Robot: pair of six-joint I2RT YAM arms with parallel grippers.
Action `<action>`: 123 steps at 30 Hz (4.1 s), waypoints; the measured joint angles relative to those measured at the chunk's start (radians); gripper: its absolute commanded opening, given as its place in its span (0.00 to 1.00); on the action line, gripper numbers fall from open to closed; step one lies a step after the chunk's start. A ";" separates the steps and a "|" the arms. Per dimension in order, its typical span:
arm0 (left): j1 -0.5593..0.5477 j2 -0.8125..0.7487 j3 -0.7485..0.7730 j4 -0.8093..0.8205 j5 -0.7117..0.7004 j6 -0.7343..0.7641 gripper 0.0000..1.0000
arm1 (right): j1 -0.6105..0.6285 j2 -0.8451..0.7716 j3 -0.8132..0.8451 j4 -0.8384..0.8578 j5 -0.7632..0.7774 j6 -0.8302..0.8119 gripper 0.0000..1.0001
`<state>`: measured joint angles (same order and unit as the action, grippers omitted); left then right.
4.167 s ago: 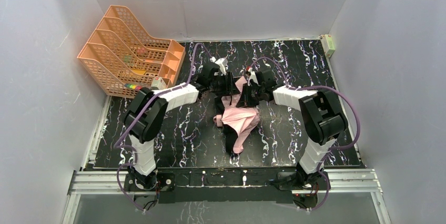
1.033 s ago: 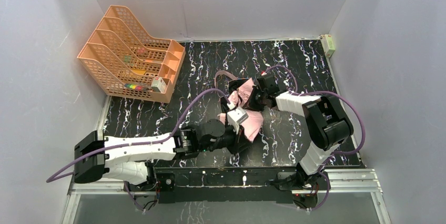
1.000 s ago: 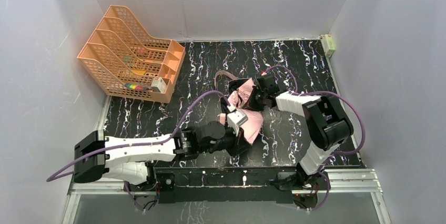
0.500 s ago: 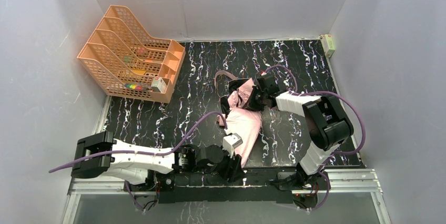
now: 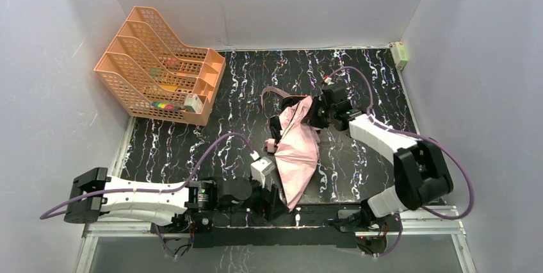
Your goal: Put away the umbrella
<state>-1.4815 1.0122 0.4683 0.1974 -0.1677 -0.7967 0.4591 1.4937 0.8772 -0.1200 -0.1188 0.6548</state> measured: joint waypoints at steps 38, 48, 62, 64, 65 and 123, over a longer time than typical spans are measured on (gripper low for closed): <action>0.678 0.563 0.747 -0.261 0.171 0.211 0.98 | 0.188 -0.734 -0.731 0.201 -0.263 0.298 0.10; 0.715 0.803 0.957 -0.332 0.298 0.245 0.98 | 0.189 -0.578 -0.792 0.351 -0.129 0.369 0.04; 0.742 0.955 1.221 -0.480 0.307 0.276 0.70 | 0.191 -0.438 -0.753 0.443 -0.061 0.375 0.02; 0.743 0.972 1.239 -0.505 0.309 0.284 0.65 | 0.191 -0.438 -0.753 0.443 -0.059 0.375 0.02; 0.743 0.979 1.246 -0.517 0.312 0.287 0.63 | 0.192 -0.438 -0.753 0.443 -0.058 0.375 0.02; 0.380 0.436 0.716 -0.351 -0.011 0.211 0.00 | 0.088 -0.724 -0.471 0.074 -0.012 0.187 0.19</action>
<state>-1.1015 1.4487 1.1847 -0.1539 -0.1783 -0.5861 0.5472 0.7696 0.4061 -0.0460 -0.1307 0.8417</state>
